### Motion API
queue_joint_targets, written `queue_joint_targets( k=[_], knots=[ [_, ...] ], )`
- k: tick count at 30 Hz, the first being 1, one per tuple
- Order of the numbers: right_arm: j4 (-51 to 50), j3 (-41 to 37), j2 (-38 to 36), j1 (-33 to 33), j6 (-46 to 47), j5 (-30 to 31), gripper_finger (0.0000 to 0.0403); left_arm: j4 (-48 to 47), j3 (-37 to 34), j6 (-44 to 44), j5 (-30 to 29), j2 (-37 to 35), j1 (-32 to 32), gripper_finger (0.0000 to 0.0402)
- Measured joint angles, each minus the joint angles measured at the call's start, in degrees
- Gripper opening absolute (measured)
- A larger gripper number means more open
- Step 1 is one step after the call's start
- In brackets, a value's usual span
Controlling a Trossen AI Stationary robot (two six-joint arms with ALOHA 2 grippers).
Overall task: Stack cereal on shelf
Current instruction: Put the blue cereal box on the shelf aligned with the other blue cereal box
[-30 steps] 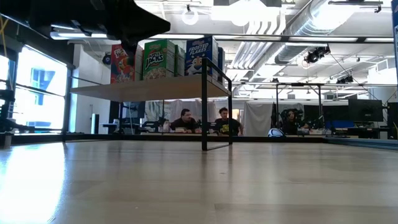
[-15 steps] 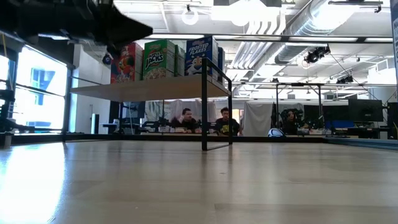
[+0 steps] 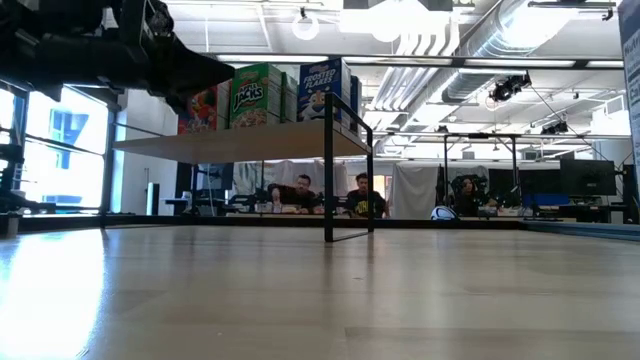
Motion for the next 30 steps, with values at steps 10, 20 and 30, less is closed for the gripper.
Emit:
queue_joint_targets(
  k=[10,20,30],
  knots=[
    [0.2,-4.7,0.0,4.6,13.1,0.5,0.0293,-0.4,0.0,-0.5,0.2,0.0,-0.5,0.0],
    [3.1,-11.3,0.0,4.8,12.7,-1.1,0.0298,-0.4,0.0,-0.5,0.2,0.0,-0.5,0.0],
    [10.6,-15.2,0.1,4.6,11.7,-4.9,0.0233,-1.0,0.0,-0.4,0.2,0.0,-0.5,0.0]
  ],
)
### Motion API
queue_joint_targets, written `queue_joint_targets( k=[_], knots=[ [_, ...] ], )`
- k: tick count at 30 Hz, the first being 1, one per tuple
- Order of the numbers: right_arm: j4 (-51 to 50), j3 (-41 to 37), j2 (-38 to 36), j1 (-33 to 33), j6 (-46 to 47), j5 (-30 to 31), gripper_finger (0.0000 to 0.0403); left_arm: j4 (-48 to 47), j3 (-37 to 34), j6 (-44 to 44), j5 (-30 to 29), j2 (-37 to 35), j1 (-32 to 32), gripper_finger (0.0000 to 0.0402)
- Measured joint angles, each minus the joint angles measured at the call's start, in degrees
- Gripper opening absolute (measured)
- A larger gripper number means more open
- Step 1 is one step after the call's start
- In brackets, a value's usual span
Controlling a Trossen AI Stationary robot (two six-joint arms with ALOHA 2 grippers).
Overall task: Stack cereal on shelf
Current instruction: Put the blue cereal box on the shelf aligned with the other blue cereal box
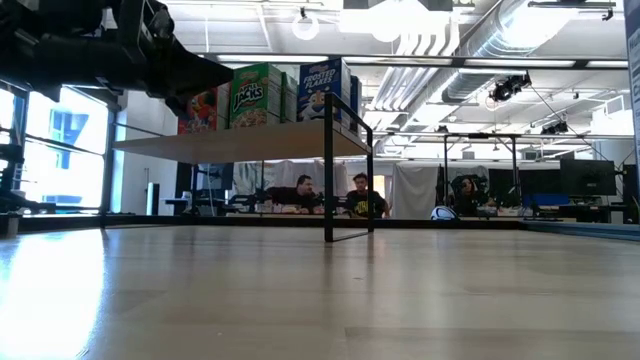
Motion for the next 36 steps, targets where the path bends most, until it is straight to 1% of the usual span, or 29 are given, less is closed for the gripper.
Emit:
queue_joint_targets(
  k=[5,7,10,12,15,18,21,24,29,33,36],
  knots=[
    [0.9,0.3,0.0,-1.1,-1.4,-0.6,0.0186,0.0,0.0,0.0,0.0,0.0,0.0,0.0],
    [1.8,1.2,0.0,-1.9,-2.5,-1.6,0.0175,0.0,0.0,0.0,0.0,0.0,0.0,0.0],
    [0.4,3.5,0.0,-3.5,-5.2,-3.3,0.0166,0.1,0.0,0.0,0.0,0.0,0.0,0.0],
    [-0.5,6.0,0.0,-5.1,-7.9,-3.9,0.0164,0.2,0.0,0.0,0.0,0.0,0.0,0.0],
    [-5.9,11.1,0.0,-8.4,-13.1,-4.8,0.0164,0.2,0.0,0.0,0.0,-0.4,0.0,0.0],
    [-11.4,16.9,0.0,-12.7,-19.2,-4.9,0.0163,-0.1,0.0,0.9,0.6,-1.7,0.1,0.0],
    [-15.6,22.3,0.0,-17.8,-25.9,-4.7,0.0163,-2.6,0.0,1.1,2.2,-4.0,0.7,0.0],
    [-19.3,27.1,0.0,-23.4,-32.9,-2.8,0.0163,-5.6,0.0,1.4,2.7,-6.6,1.6,0.0],
    [-20.1,33.1,0.0,-32.4,-44.7,0.9,0.0163,-9.8,0.0,1.5,2.8,-10.0,2.8,0.0],
    [-18.1,35.8,0.0,-37.3,-53.2,5.4,0.0163,-11.1,0.0,1.6,2.8,-10.4,2.9,0.0],
    [-17.8,36.7,0.0,-40.1,-57.6,7.0,0.0163,-11.1,0.0,1.6,2.8,-10.4,2.9,0.0]
  ],
)
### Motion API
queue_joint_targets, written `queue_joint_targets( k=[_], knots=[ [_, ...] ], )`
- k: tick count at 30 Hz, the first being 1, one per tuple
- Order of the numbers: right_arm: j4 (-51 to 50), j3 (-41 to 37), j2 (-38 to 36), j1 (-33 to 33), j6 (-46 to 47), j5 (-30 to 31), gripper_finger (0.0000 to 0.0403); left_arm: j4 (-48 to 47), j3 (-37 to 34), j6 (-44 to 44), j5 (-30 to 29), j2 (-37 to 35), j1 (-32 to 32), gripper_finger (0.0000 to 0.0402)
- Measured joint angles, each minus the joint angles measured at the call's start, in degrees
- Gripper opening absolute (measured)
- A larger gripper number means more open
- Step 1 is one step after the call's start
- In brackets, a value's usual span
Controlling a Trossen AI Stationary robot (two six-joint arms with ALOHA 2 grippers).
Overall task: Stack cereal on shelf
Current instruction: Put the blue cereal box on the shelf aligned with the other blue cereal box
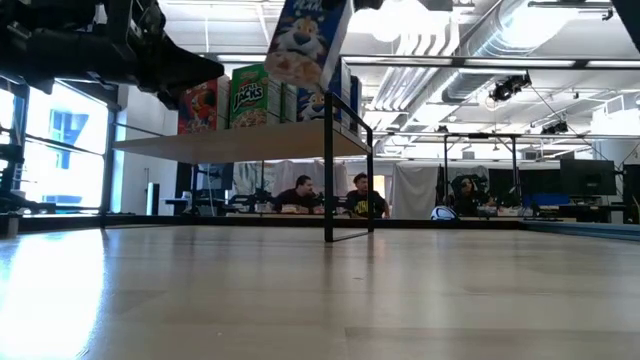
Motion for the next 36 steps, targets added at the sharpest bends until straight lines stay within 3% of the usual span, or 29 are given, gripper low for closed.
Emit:
queue_joint_targets(
  k=[13,28,36],
  knots=[
    [1.0,0.0,1.0,-7.3,-4.9,1.4,0.0163,0.0,0.0,0.0,0.0,0.0,0.0,0.0],
    [-0.7,0.0,2.4,-7.5,-3.4,3.6,0.0163,0.0,0.0,0.0,0.0,0.0,0.0,0.0],
    [-1.4,0.0,2.7,-7.5,-1.6,5.2,0.0204,0.1,0.0,-0.2,0.0,0.0,0.0,0.0]
  ],
)
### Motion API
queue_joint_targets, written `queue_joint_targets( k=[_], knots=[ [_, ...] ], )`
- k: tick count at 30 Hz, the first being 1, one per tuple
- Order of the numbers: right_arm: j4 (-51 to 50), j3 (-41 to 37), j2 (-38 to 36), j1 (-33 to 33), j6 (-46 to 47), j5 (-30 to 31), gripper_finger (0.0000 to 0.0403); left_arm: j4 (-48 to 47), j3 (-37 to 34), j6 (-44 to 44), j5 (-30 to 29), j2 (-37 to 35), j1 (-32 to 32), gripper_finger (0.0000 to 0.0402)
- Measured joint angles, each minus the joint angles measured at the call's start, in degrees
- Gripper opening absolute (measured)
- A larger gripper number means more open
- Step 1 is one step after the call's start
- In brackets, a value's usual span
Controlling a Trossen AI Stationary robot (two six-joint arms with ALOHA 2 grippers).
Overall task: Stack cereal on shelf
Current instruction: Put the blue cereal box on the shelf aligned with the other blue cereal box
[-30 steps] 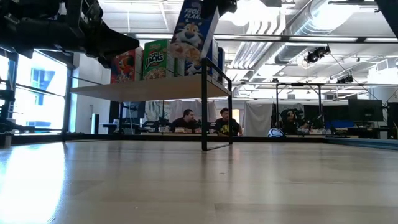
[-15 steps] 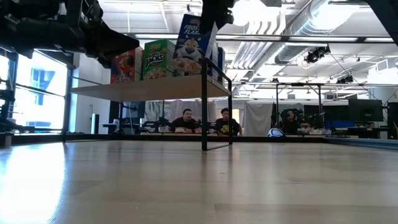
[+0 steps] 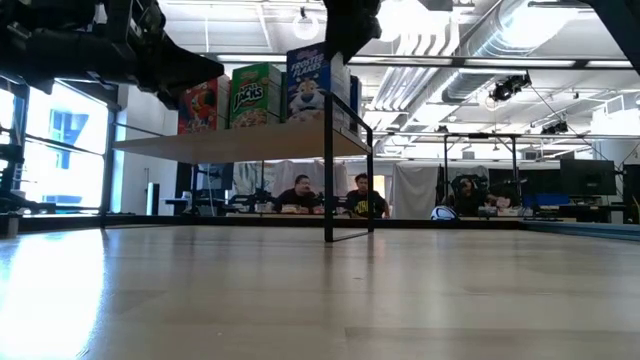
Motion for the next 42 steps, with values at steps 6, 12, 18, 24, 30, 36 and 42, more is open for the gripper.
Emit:
queue_joint_targets(
  k=[6,12,18,24,30,36,42],
  knots=[
    [0.0,0.0,0.0,0.1,1.5,1.7,0.0224,0.1,0.0,0.0,0.6,0.0,0.0,0.0],
    [-1.3,3.6,0.0,2.5,1.3,4.2,0.0225,0.2,0.0,0.0,0.8,0.0,0.0,0.0],
    [-6.1,2.9,-3.8,6.0,4.6,8.0,0.0219,0.2,0.0,0.0,0.9,0.0,0.0,0.0],
    [-8.9,1.9,-3.5,8.4,7.7,11.2,0.0151,0.1,0.0,0.0,0.9,0.0,0.0,0.0],
    [-3.5,-6.7,-3.3,8.1,6.9,10.4,0.0046,0.1,0.0,0.0,0.9,0.0,0.0,0.0],
    [5.1,-14.6,-3.5,7.5,6.0,10.8,0.0014,0.1,0.0,0.0,0.9,0.0,0.0,0.0],
    [10.1,-18.7,-3.5,5.5,6.6,13.7,0.0007,0.0,0.0,-0.1,0.9,0.0,0.0,0.0]
  ],
)
